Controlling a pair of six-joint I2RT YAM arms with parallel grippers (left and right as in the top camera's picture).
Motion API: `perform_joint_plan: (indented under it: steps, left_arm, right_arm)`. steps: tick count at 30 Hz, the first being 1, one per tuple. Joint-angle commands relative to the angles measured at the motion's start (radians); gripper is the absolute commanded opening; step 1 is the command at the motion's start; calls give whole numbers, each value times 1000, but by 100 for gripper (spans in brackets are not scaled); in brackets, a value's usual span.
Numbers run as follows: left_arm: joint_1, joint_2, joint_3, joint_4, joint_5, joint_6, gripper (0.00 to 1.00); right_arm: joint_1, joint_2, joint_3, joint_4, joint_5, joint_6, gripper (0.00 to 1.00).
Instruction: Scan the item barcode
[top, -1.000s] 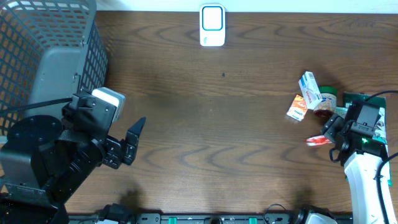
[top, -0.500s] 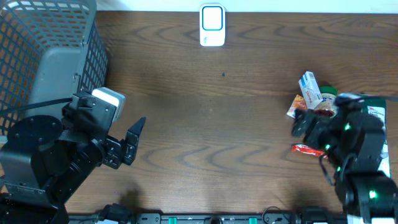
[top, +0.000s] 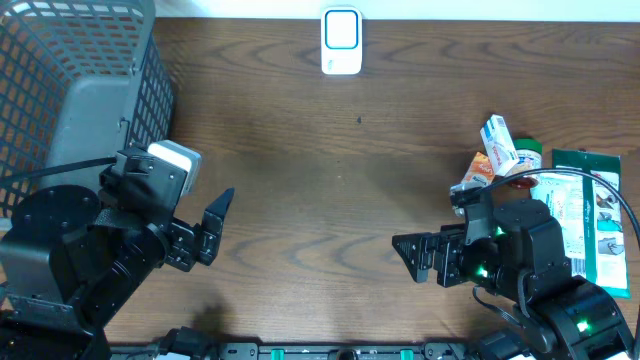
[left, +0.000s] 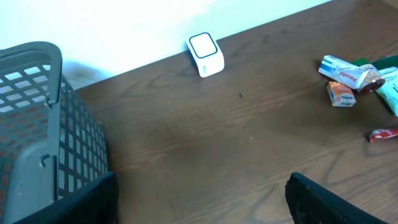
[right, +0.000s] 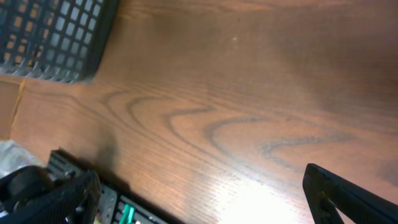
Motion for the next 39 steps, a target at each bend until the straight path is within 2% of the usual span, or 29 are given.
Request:
perform_joint_plan:
  steps: [1, 3, 4, 6, 8, 10, 13, 17, 22, 27, 30, 39]
  left_arm:
    - [2, 0, 5, -1, -6, -5, 86]
    - [2, 0, 5, -1, -6, -5, 86]
    - [2, 0, 5, -1, -6, -5, 86]
    - [2, 0, 5, -1, -6, -5, 86]
    - [2, 0, 5, -1, -6, -5, 86]
    - [2, 0, 5, -1, -6, -5, 86]
    - [2, 0, 5, 0, -6, -5, 86]
    - [2, 0, 5, -1, -6, -5, 86]
    - [2, 0, 5, 0, -6, -5, 86]
    - [2, 0, 5, 0, -6, -5, 86]
    - [2, 0, 5, -1, -6, -5, 86]
    - [2, 0, 5, -1, -6, -5, 86]
  right_arm:
    - [5, -3, 4, -16, 67, -10, 99]
    - [5, -3, 3, 0, 86, -174, 99]
    - [5, -3, 3, 25, 84, -323, 99]
    - [5, -4, 1, 58, 84, -528, 99]
    - [-3, -28, -16, 94, 137, -621, 99]
    - [-42, -97, -65, 148, 220, -619, 99]
    - [-93, -185, -147, 215, 227, -606, 99]
    - [-138, -362, -342, 322, 224, -519, 99]
    - [-140, -550, -584, 471, 217, -519, 99]
    - [-140, -674, -748, 568, 205, -518, 99]
    - [-140, -733, -784, 575, 206, -519, 99]
    - [-140, -737, -785, 584, 221, -519, 99]
